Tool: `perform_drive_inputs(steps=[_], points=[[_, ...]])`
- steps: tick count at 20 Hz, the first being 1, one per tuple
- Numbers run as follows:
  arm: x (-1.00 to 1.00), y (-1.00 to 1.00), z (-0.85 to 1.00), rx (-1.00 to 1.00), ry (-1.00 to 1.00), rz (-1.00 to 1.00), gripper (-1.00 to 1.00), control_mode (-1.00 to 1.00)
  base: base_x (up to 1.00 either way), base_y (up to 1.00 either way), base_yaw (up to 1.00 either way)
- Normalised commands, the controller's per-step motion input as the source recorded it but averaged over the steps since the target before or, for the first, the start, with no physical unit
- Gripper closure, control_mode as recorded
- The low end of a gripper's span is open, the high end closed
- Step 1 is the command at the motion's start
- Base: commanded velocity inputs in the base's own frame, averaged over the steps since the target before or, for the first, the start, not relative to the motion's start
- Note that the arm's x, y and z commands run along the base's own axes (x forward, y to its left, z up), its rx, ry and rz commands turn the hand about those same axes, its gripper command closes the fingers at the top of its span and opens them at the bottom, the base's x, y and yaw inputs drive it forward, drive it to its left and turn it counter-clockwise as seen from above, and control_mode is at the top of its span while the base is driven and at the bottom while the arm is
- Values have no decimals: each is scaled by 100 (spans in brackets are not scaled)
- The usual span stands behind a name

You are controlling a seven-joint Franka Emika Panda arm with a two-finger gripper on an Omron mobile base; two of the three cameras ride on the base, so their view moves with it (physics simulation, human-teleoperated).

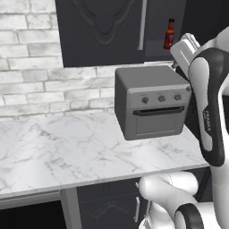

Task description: Move the ketchup and condiment bottle from the cabinet to the dining counter.

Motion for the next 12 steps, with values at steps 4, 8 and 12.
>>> perform_drive_inputs(steps=[4,8,12], points=[[19,24,-7,-19,-40,22,-100,-100,0,0,0],[22,21,0,-25,-43,5,-100,-100,0,0,0],[38,9,0,-27,-18,0,-100,-100,0,0,0]])
